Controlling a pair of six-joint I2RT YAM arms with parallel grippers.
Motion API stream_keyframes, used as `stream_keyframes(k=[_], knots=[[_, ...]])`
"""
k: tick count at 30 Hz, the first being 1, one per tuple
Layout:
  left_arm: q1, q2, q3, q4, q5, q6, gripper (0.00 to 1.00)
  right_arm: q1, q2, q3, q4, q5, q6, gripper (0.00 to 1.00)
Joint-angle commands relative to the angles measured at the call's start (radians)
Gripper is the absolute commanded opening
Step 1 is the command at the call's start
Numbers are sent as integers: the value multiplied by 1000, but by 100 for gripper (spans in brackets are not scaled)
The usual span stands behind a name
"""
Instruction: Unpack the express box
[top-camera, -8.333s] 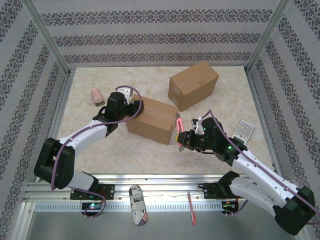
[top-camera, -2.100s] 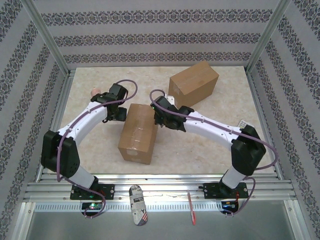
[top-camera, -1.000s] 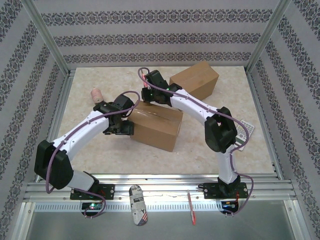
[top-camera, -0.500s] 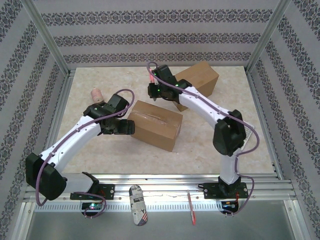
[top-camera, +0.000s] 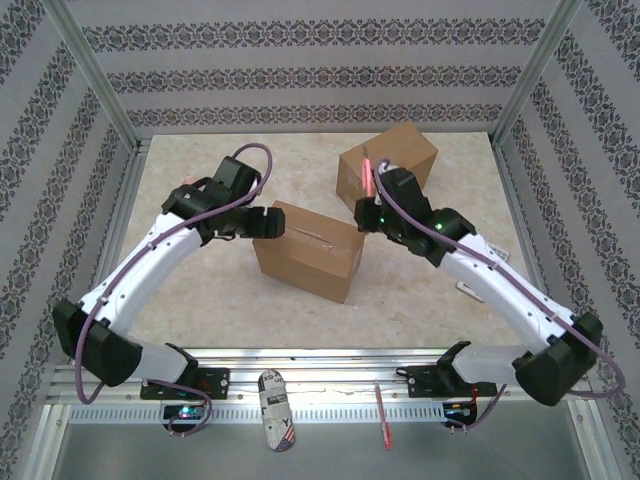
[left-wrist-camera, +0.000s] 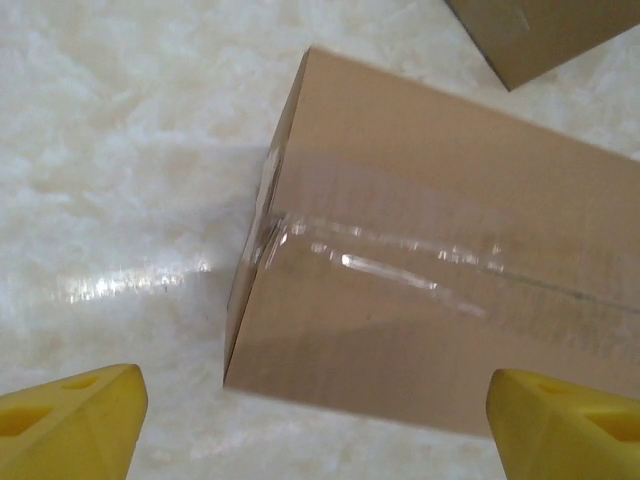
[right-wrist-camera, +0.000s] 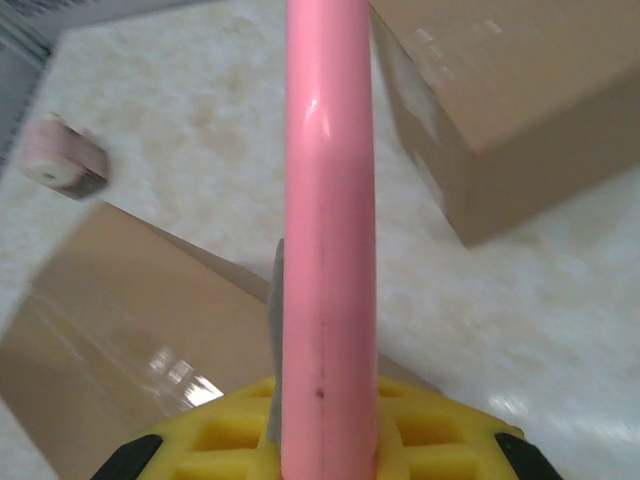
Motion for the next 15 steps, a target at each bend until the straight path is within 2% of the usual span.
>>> stream_keyframes(k=[1, 9, 15], knots=[[10, 46, 44, 67, -30, 55, 89, -1, -69, -88, -74, 94, 54, 0], [46, 111, 13, 203, 19, 50, 91, 0, -73, -281, 4, 61, 148, 0], [54, 130, -28, 245, 1, 57, 91, 0, 4, -313, 110, 19, 169, 0]])
